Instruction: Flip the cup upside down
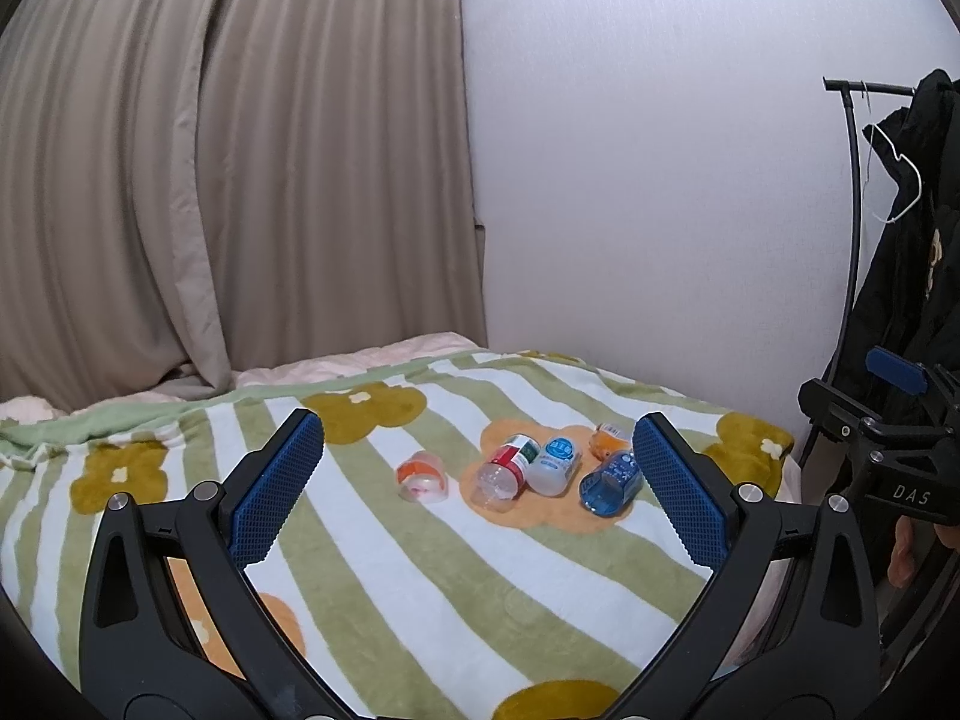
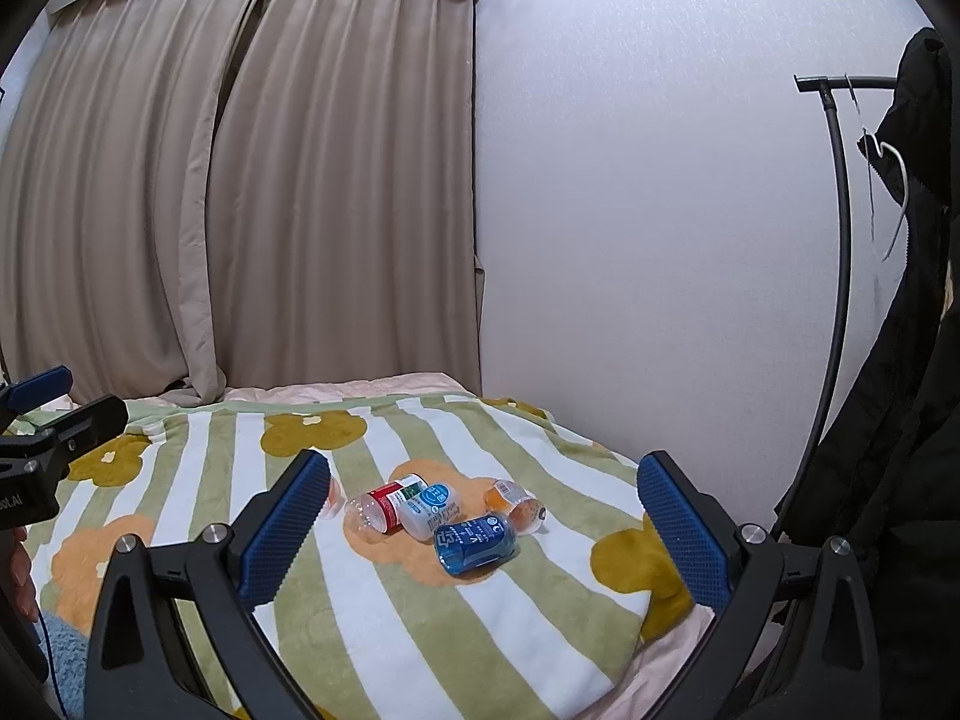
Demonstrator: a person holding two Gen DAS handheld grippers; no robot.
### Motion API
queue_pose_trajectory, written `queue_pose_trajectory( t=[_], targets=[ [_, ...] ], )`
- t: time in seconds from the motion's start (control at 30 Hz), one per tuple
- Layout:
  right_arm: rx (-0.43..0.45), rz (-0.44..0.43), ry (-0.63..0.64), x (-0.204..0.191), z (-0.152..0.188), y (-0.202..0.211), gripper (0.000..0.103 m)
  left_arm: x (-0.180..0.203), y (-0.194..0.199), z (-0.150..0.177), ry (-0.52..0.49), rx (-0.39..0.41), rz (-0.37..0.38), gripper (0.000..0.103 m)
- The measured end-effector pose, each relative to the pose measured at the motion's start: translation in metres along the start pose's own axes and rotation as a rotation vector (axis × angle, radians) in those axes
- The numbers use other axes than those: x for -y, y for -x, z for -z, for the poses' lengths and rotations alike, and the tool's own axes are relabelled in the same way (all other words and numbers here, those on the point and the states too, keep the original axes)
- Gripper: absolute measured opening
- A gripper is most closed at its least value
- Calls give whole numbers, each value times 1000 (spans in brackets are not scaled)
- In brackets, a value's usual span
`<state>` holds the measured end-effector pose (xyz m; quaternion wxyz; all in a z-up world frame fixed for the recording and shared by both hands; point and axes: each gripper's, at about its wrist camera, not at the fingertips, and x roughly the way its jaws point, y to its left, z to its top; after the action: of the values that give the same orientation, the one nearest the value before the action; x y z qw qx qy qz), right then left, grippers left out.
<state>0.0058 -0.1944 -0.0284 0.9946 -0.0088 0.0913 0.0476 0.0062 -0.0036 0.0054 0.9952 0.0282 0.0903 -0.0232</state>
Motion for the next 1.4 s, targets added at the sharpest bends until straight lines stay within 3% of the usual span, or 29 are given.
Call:
queue_pose_trajectory(
  t=[0.2, 0.4, 0.63, 0.87, 1.07, 1.23, 1.33, 1.4],
  targets=[
    [-30, -12, -12, 6, 1, -19, 102, -4, -31, -7, -19, -45, 60, 103],
    [-55, -14, -18, 11, 7, -47, 102, -6, -128, -20, -143, -189, 176, 103],
    [-107, -12, -39, 19, 26, -86, 102, 8, -291, 2, -267, -488, 263, 103],
    [-178, -59, -15, 12, 75, -120, 102, 14, -403, 56, -290, -758, 300, 103],
    [-245, -99, -24, 4, 112, -137, 102, 20, -449, 83, -281, -889, 333, 99],
    [-255, -116, -26, 5, 120, -143, 102, 22, -475, 101, -270, -987, 347, 93],
    [-248, -122, -31, 7, 121, -143, 102, 22, -488, 112, -248, -1070, 377, 85],
    [-246, -125, -33, 8, 121, -145, 102, 25, -491, 120, -245, -1105, 382, 68]
  ],
)
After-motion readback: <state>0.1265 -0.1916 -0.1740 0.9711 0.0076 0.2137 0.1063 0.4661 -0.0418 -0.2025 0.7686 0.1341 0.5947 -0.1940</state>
